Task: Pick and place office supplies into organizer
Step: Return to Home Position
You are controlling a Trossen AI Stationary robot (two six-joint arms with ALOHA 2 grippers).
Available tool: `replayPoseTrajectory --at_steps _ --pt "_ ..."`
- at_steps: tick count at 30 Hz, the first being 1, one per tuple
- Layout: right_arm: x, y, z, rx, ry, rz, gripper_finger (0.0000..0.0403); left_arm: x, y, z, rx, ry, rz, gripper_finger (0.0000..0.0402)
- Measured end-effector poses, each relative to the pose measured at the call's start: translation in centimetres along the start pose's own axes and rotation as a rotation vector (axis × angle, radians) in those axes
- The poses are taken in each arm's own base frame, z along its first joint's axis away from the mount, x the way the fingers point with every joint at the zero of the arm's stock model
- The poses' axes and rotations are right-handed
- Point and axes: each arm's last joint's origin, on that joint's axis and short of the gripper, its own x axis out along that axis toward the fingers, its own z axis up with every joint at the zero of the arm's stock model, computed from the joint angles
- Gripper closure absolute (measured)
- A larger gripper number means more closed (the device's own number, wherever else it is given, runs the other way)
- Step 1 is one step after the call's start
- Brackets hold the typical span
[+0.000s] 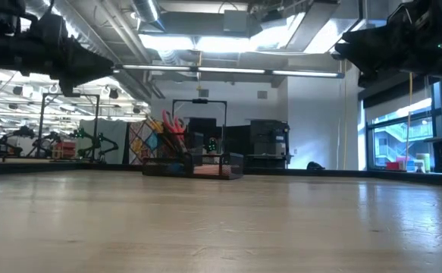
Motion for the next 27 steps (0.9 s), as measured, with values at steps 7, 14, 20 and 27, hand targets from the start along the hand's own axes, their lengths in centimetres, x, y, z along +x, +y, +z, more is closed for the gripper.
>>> replayPoseTrajectory --at_steps 7,14,20,27 --pt "0.0 0.0 -0.2 -0.024 0.017 -0.002 0.0271 0.4 0.5 -1.6 -0.024 -0.005 0.048 0.0274" --pt "-0.1 -0.1 -1.2 -0.014 0.124 -0.014 0.0271 0.4 0.6 -1.6 0.101 -0.001 0.076 0.0274" --pt "-0.2 -0.2 -1.8 -0.01 0.187 -0.021 0.0271 0.4 0.6 -1.6 0.159 0.002 0.076 0.0274" --pt "-0.2 -0.2 -1.8 -0.01 0.185 -0.021 0.0271 0.4 0.6 -1.6 0.16 0.002 0.076 0.0274"
